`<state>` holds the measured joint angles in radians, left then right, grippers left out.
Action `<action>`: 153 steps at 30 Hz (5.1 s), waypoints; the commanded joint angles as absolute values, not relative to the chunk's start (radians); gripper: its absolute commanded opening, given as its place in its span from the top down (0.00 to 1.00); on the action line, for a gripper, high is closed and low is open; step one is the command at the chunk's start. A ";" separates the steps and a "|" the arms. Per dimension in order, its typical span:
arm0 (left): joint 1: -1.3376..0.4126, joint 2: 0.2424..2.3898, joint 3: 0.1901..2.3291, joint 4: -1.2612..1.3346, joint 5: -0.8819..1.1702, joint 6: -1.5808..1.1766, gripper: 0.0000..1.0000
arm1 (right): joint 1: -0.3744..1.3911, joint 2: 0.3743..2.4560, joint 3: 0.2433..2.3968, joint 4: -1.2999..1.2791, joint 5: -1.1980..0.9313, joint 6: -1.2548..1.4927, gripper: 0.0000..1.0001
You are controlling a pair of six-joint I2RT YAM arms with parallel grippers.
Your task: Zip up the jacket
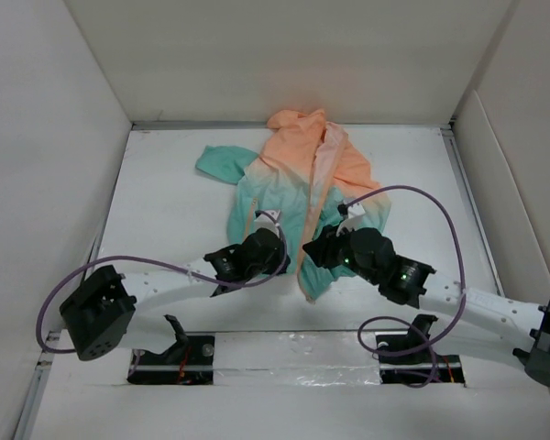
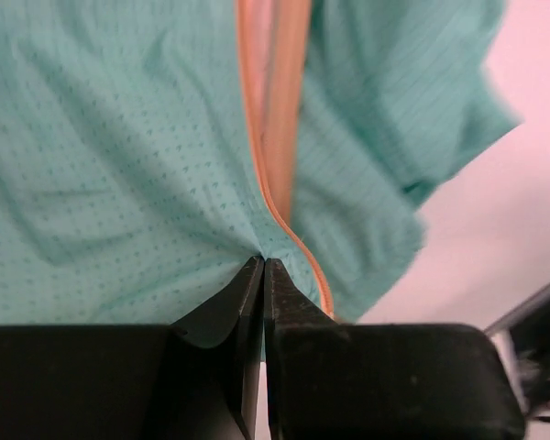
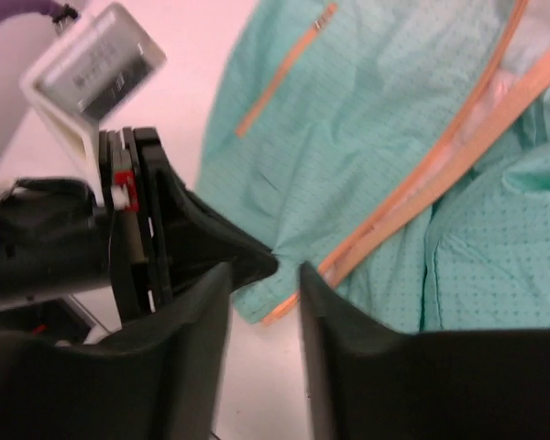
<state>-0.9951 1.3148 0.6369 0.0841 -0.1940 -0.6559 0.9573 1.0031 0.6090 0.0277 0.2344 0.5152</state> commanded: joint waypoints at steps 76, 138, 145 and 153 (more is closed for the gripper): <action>-0.931 0.789 0.356 0.652 -0.140 -0.991 0.58 | 0.721 1.055 0.563 0.606 -0.176 0.925 1.00; -0.950 0.937 0.399 0.864 -0.163 -0.942 1.00 | 0.683 1.181 0.408 1.042 -0.264 1.089 1.00; -0.950 0.870 0.400 0.758 -0.150 -0.913 1.00 | 0.701 1.141 0.416 0.879 -0.253 1.000 0.90; -0.936 0.772 0.379 0.612 -0.068 -0.891 1.00 | 0.728 0.935 0.431 0.485 -0.180 0.781 0.36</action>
<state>-0.9504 0.8204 0.3622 0.6422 -0.1162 -0.9195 0.7082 1.0237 0.4202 0.6685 -0.2413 0.9077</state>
